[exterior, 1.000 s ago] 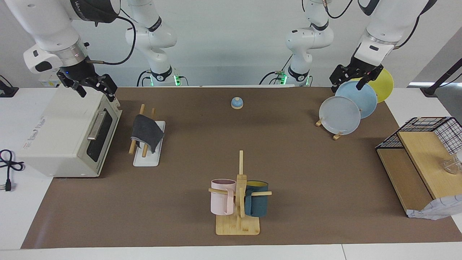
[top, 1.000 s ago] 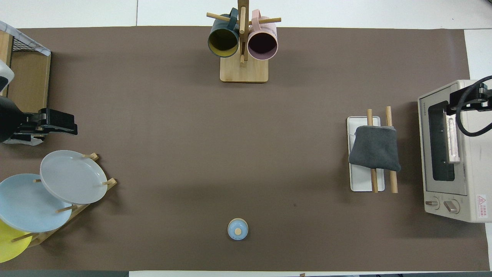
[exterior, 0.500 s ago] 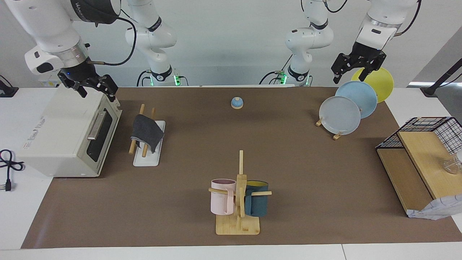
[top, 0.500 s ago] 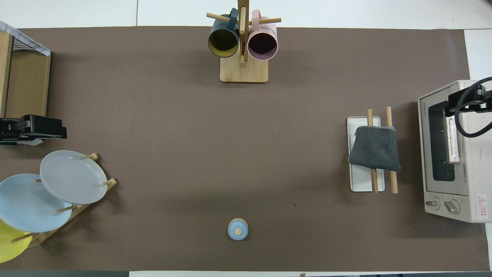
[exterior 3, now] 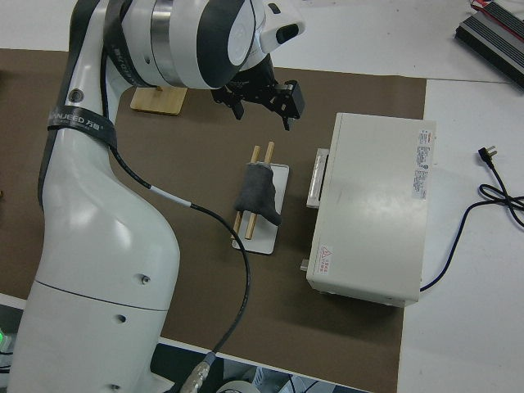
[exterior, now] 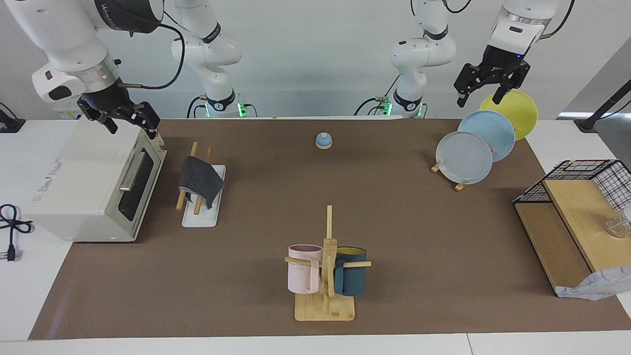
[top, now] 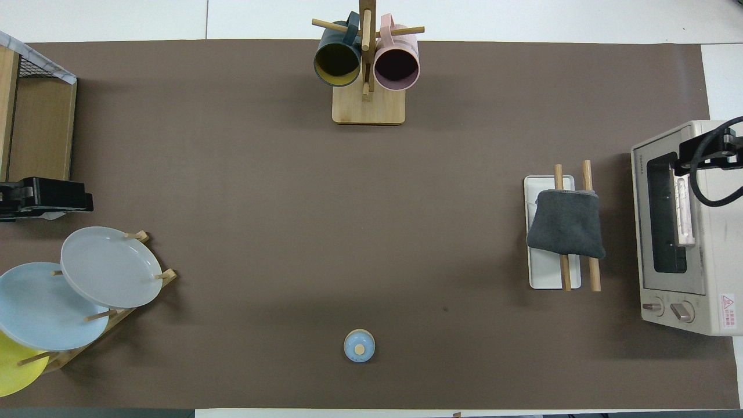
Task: Fold towel and hang on rack
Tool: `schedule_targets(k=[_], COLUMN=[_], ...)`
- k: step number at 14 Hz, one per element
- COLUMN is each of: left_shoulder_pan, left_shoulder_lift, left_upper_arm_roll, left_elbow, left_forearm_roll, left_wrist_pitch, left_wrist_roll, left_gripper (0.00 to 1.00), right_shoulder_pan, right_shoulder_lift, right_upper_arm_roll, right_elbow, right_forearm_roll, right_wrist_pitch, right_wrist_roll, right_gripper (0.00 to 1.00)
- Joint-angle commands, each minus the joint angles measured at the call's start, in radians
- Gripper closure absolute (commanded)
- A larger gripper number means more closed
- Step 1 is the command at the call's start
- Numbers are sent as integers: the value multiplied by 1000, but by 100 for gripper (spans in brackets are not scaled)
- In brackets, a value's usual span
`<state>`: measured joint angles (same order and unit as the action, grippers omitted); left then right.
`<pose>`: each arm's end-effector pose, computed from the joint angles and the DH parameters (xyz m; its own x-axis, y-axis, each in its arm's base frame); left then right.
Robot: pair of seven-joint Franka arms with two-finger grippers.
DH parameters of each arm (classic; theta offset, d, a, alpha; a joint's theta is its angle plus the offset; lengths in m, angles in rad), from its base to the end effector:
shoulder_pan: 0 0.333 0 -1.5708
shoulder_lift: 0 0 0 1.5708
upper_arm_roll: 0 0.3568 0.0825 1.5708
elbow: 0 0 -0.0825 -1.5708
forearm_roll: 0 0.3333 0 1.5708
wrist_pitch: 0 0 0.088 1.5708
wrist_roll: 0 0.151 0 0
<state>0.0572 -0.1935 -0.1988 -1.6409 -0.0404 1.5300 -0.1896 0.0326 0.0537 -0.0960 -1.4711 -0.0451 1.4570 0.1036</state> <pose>0.4276 -0.0789 0.6767 0.9959 0.0474 0.0769 0.0462 -0.9988 0.0169 0.5068 -0.0378 0.6263 0.9833 -0.1712 -0.0618 -0.1678 -0.9842 0.0569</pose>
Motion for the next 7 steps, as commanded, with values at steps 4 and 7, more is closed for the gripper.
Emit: schedule_targets(k=[4,7], left_shoulder_pan=[-5,-5], left_shoulder_lift=[-21,-21], left_upper_arm_roll=[9,9], left_elbow=[-14,-13], left_forearm_roll=[-6,-6], left_wrist_pitch=[-7,-7], left_wrist_roll=[7,7], left_gripper=[0,0], right_shoulder_pan=[-13,-8], right_shoulder_lift=[-2,-2], right_upper_arm_roll=[2,4], right_elbow=[-6,-6], right_forearm_roll=[22,22], right_wrist_pitch=[5,3], right_wrist_roll=[-32,-27], right_gripper=[0,0])
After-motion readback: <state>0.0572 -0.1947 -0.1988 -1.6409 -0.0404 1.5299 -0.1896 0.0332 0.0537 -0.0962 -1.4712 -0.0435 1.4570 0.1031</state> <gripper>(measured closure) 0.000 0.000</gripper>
